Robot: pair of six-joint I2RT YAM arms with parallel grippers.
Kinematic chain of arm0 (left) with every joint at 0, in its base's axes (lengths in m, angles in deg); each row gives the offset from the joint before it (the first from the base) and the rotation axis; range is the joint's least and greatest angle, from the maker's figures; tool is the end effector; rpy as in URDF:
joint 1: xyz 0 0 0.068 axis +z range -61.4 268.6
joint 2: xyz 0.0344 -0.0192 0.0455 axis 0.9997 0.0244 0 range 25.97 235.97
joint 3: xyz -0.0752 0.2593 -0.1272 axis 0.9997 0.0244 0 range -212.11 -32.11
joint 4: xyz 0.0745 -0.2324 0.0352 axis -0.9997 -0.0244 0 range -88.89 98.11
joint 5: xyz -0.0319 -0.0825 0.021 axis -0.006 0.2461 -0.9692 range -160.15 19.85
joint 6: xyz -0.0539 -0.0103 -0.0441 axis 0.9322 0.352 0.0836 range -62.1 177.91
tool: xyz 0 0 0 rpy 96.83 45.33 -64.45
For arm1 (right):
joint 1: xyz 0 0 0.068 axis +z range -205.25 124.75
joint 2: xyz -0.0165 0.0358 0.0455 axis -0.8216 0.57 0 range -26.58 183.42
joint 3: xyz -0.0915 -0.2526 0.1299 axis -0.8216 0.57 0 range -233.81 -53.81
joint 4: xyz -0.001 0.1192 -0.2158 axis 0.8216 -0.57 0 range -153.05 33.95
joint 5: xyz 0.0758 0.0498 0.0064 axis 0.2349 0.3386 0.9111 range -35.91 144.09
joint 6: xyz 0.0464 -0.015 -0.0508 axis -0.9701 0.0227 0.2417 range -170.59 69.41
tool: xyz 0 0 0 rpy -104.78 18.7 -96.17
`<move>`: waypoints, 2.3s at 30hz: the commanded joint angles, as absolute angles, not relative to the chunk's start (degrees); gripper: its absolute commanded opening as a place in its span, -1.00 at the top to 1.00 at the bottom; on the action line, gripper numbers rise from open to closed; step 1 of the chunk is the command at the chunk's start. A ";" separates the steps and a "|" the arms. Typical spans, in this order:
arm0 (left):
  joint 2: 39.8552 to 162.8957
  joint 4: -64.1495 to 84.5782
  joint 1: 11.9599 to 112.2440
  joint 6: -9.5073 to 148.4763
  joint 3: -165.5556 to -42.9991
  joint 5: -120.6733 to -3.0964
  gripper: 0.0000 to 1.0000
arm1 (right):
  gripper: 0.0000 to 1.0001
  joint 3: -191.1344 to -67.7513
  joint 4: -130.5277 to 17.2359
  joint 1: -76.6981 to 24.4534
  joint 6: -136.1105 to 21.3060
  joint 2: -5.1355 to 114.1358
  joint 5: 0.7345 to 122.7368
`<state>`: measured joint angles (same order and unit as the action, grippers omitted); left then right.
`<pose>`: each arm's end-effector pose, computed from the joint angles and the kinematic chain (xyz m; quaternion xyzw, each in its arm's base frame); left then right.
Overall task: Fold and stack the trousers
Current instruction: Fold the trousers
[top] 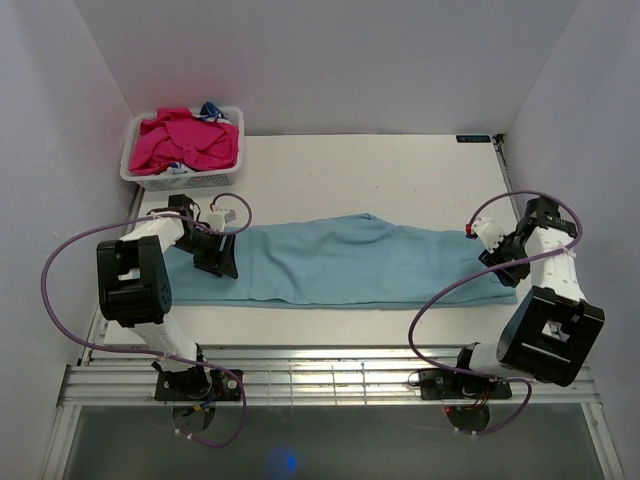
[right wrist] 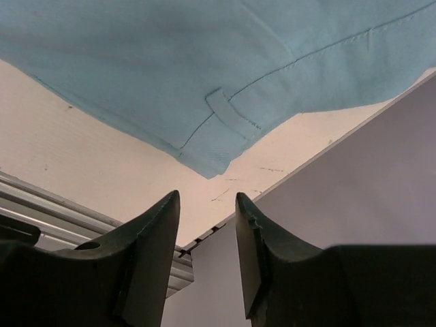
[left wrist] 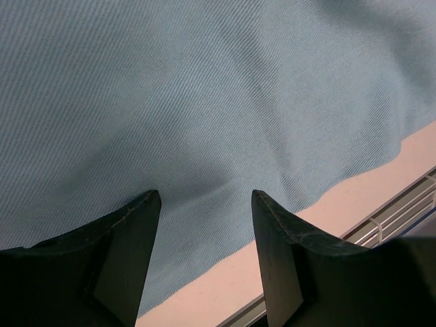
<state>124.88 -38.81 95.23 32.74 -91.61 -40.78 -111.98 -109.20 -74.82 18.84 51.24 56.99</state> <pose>0.2893 0.0052 0.1774 0.1637 0.9529 -0.2352 0.0992 0.2210 -0.0754 0.2511 -0.4200 0.8948 -0.0870 0.1242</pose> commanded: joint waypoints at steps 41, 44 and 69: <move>128.54 -34.78 95.55 30.74 -91.08 -47.03 -0.38 | 0.84 -105.06 -106.50 -79.42 42.48 48.75 49.26; 128.54 -34.69 95.55 30.83 -90.82 -47.03 -0.38 | 0.85 -100.40 -104.49 -79.86 42.93 48.83 48.03; 115.18 -41.46 103.09 39.70 -100.22 -42.20 -0.51 | -0.89 -132.22 -115.04 -59.85 1.29 72.29 71.94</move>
